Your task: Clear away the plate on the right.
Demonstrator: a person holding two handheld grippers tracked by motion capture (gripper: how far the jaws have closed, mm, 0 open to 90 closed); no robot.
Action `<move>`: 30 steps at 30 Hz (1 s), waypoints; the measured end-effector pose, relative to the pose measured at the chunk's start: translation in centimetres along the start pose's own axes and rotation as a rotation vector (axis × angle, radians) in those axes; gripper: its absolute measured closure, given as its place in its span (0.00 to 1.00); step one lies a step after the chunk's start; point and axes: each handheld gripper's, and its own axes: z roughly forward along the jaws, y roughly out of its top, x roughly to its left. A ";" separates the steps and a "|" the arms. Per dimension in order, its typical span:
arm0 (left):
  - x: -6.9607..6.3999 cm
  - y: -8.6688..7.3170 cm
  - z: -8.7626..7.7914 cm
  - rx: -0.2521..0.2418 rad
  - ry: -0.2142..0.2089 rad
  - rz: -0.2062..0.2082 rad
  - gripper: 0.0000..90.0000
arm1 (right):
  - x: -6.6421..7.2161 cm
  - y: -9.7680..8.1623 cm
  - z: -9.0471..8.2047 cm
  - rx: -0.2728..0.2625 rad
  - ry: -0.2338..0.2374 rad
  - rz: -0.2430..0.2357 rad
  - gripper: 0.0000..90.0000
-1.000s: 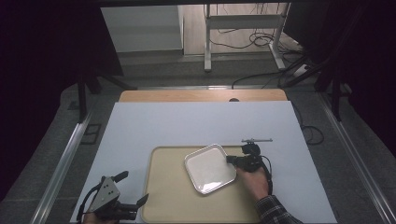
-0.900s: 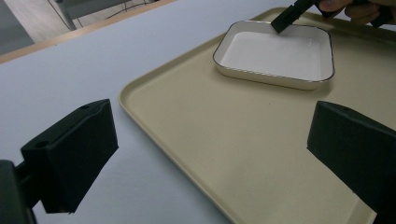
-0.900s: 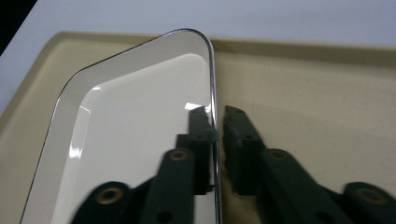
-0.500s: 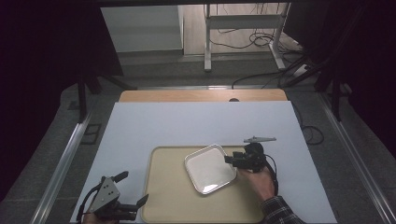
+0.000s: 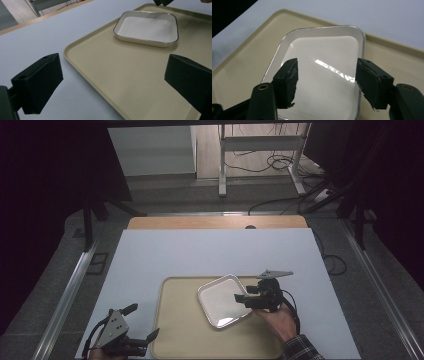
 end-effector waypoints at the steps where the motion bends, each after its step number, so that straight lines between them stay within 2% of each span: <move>1: 0.0 0.0 0.0 0.000 0.000 0.000 0.01 | 0.2 0.0 0.0 0.006 0.000 -0.005 0.43; 9: 0.0 0.0 0.0 0.001 0.000 0.001 0.01 | 2.1 -0.5 -0.1 0.079 0.031 -0.085 0.62; 10: 0.0 0.0 0.0 0.002 -0.001 -0.001 0.01 | 2.5 -0.6 -0.1 0.089 0.035 -0.096 0.68; 20: -0.1 0.0 0.0 0.005 0.001 0.002 0.01 | 4.5 -1.8 -0.3 0.138 0.055 -0.147 0.90; 23: -0.1 0.0 0.1 0.006 0.004 0.005 0.01 | 5.8 -2.5 -0.4 0.152 0.074 -0.181 0.99; 26: -0.1 0.0 0.1 0.007 0.003 0.006 0.01 | 6.2 -2.8 -0.4 0.157 0.088 -0.203 0.99; 30: -0.1 0.0 0.1 0.007 0.003 0.006 0.01 | 6.7 -3.7 -0.1 0.198 0.096 -0.222 0.99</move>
